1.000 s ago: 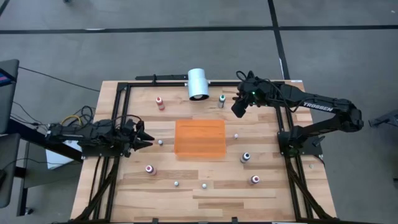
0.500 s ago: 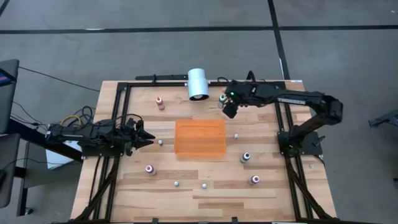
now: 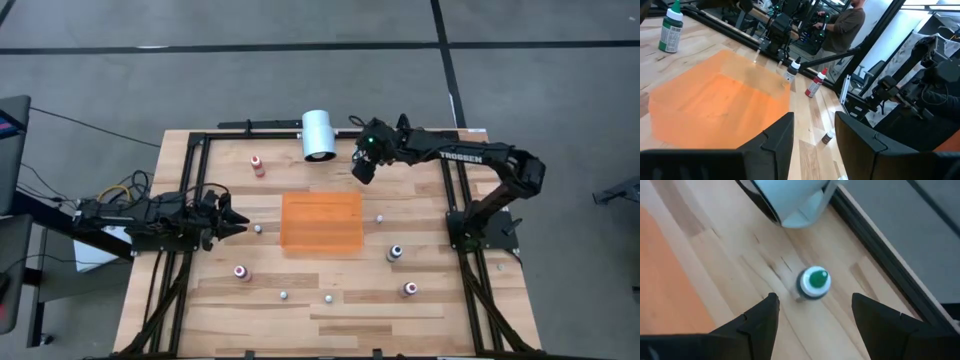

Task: Pick & Place food coloring
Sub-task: Put the large green food coloring bottle into the orange bin

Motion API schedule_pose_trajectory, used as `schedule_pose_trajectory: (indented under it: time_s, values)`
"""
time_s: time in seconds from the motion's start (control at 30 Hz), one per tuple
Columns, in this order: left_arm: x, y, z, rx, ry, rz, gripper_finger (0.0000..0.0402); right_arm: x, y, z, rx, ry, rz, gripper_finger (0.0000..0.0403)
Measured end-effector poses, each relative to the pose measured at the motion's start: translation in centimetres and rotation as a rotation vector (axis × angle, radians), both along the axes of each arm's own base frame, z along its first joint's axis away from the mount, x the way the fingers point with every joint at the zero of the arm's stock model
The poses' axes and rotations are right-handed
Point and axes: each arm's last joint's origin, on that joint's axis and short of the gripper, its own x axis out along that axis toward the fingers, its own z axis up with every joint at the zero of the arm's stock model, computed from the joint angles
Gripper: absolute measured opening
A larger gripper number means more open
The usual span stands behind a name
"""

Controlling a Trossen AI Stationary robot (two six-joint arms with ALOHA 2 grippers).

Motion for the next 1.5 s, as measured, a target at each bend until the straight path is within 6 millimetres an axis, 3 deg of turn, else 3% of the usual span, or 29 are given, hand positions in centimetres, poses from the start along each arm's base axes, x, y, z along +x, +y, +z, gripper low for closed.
schedule_pose_trajectory:
  time_s: [0.37, 0.7, 1.13, 1.5]
  values:
    - [0.0, 0.0, 0.0, 0.0, 0.001, 0.0, 0.0134, -0.6, -1.7, 0.1, 0.015, -0.043, -0.025, 0.024]
    - [0.0, 0.0, -0.1, 0.005, 0.002, -0.001, 0.0134, 0.8, -2.6, -2.3, 0.042, -0.022, -0.015, 0.024]
    - [0.0, 0.0, -0.1, 0.009, 0.002, -0.001, 0.0134, 1.2, -3.9, -3.6, 0.041, -0.025, -0.04, 0.0238]
    - [0.0, 0.0, -0.1, 0.014, 0.002, -0.001, 0.0134, 1.3, -3.9, -4.4, 0.061, -0.004, -0.045, 0.0197]
